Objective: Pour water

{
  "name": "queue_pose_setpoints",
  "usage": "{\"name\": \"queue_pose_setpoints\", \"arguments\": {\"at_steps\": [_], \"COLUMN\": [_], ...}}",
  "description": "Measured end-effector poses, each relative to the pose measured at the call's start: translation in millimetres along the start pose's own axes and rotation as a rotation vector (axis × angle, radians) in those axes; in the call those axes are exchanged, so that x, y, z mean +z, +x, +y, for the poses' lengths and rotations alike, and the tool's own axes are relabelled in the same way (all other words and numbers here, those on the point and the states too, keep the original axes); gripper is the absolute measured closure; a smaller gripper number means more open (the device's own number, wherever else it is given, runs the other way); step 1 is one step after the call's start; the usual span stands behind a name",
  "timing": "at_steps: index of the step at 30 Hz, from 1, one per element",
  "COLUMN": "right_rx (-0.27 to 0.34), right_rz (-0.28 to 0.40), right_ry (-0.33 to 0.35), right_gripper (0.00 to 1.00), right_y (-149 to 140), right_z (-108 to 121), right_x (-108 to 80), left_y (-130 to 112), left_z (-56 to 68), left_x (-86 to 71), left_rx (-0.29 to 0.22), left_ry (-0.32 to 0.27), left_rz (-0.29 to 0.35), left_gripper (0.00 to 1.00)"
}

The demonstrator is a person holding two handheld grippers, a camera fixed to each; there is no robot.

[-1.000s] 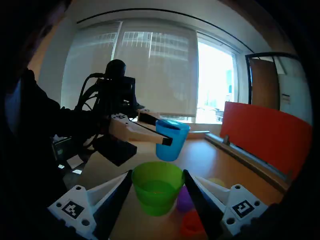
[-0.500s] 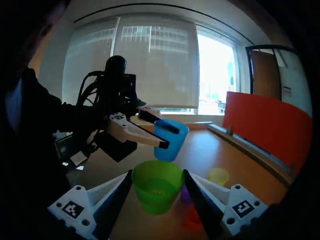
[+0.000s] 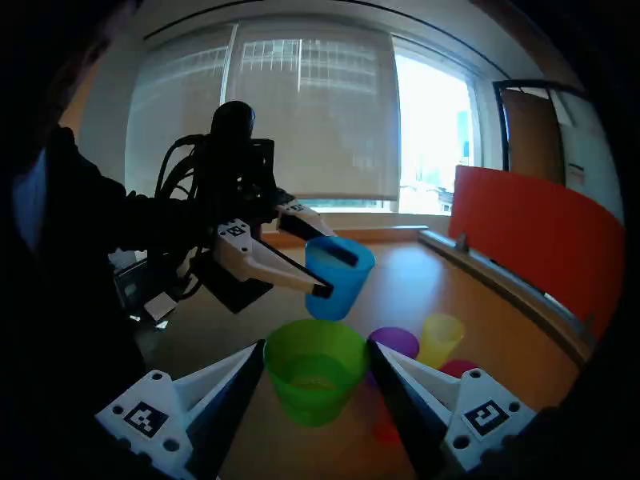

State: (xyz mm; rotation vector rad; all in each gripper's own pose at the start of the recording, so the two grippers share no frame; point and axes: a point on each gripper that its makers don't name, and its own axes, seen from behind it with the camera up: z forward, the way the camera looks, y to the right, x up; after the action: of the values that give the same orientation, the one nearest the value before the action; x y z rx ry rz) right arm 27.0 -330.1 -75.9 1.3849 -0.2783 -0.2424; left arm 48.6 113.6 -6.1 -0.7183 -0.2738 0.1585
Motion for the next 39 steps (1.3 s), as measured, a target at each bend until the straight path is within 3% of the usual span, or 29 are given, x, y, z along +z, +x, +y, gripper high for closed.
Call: {"name": "queue_pose_setpoints", "arguments": {"at_steps": [14,29,39], "right_rx": [0.004,0.013,0.021], "right_rz": [-0.05,-0.101,-0.131], "right_ry": [0.003,0.017,0.02], "right_gripper": [0.06,0.06,0.06], "right_y": [-22,-44,-60], "right_z": [0,-3,-3], "right_x": [-0.8,-1.2,-1.8], "left_y": [-28,-68,-85], "left_z": [14.7,35.2,41.6], "left_x": [9.6,16.9,20.1], "left_rx": [0.013,0.083,0.097], "left_ry": [-0.047,-0.101,-0.123], "left_rz": [-0.065,-0.17,-0.213], "left_gripper": [0.15,0.14,0.15]}}
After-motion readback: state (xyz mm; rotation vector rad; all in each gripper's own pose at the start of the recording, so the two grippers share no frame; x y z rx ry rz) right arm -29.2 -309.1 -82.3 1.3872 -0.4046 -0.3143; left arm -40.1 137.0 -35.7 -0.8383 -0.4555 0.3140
